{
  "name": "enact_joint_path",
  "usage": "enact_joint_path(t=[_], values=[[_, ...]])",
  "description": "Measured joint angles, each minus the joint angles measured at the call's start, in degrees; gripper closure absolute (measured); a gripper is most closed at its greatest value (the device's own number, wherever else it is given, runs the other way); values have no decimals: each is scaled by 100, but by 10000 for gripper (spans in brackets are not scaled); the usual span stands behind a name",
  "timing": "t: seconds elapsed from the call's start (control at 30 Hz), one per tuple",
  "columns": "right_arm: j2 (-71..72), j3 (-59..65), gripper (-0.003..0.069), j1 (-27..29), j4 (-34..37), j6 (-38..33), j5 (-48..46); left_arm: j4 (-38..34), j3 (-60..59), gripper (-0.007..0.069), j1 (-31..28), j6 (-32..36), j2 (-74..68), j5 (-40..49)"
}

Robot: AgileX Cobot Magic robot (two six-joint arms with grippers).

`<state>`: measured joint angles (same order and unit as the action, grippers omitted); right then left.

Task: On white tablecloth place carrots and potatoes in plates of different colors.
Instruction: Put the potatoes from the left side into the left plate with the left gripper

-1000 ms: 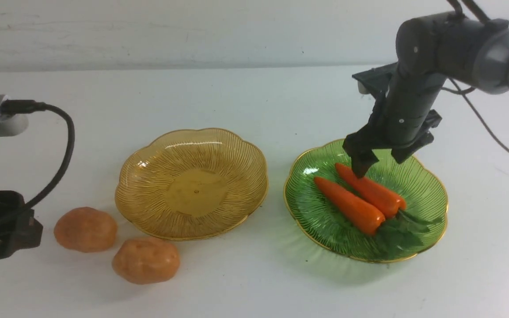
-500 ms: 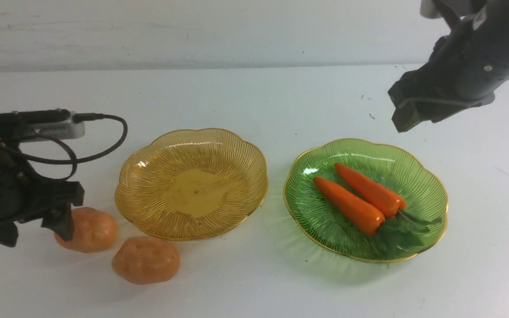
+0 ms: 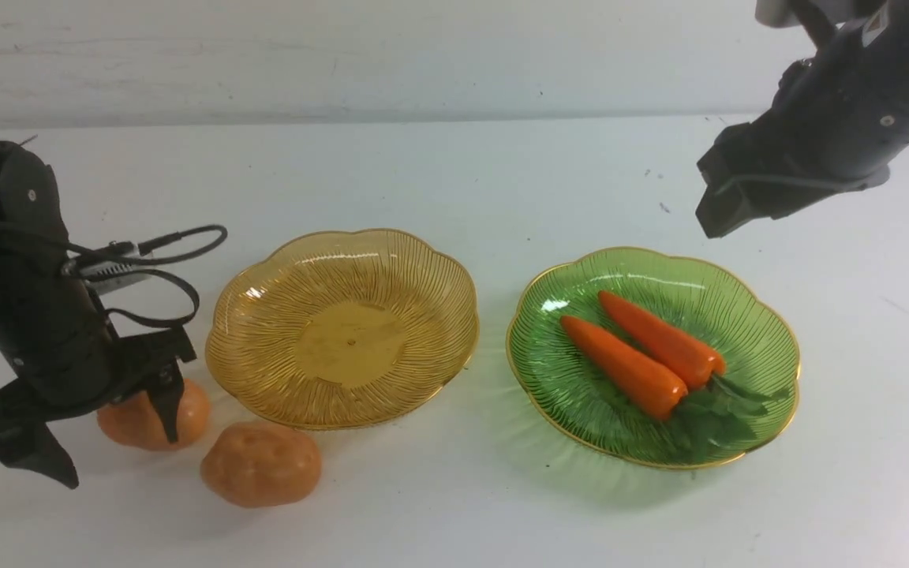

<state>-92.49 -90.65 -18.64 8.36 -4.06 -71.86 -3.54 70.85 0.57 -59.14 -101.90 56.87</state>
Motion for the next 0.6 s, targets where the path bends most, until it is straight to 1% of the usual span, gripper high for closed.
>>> enact_joint_path(t=[0.07,0.13,0.23,0.4,0.53,0.6], values=[[0,0,240,0,43,0,0,93,0,11,0,-411,-97,-55],[0,0,240,0,50,5,0,163,6,17,0,-653,-229,-67],[0,0,240,0,65,5,0,207,26,37,0,-777,-595,-84],[0,0,240,0,91,5,0,242,31,123,0,-589,-851,-206],[0,0,240,0,91,5,0,502,38,190,-18,-223,-800,-199],[0,0,240,0,91,5,0,656,38,209,-54,-80,-733,-178]])
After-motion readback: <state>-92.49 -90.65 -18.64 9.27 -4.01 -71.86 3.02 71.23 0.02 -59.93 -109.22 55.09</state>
